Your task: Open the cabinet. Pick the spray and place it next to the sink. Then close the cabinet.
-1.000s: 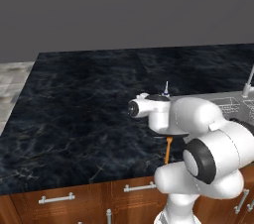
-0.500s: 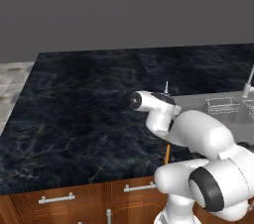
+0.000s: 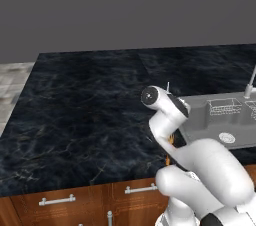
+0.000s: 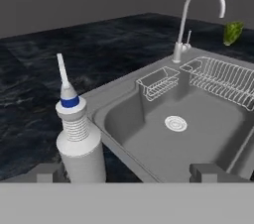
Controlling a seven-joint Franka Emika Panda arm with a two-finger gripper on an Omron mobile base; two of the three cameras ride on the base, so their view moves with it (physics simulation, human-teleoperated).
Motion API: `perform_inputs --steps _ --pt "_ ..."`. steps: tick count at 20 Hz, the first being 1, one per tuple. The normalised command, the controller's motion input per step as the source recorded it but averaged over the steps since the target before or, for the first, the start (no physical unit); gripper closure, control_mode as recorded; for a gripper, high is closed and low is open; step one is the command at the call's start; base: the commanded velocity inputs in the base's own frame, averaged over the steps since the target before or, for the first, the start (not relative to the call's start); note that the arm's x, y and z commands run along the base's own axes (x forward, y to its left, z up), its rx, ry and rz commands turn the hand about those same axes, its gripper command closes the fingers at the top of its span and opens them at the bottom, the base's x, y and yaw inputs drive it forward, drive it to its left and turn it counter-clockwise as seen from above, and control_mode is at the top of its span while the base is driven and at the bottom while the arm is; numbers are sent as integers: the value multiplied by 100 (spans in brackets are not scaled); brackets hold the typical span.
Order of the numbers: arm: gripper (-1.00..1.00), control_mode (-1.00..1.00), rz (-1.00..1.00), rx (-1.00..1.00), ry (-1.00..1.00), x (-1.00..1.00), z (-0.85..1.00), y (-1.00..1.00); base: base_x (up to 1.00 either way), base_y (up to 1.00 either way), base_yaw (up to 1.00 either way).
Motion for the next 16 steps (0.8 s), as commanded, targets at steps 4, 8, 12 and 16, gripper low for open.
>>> perform_inputs --steps 4,8,12,16 --pt "-100 -100 36 4 4 -59 18 0 0 0 0" --pt "-100 -100 34 4 8 -53 26 0 0 0 0" --pt "-100 -100 28 1 19 -46 30 0 0 0 0" --pt "-100 -100 25 0 19 -48 29 0 0 0 0"
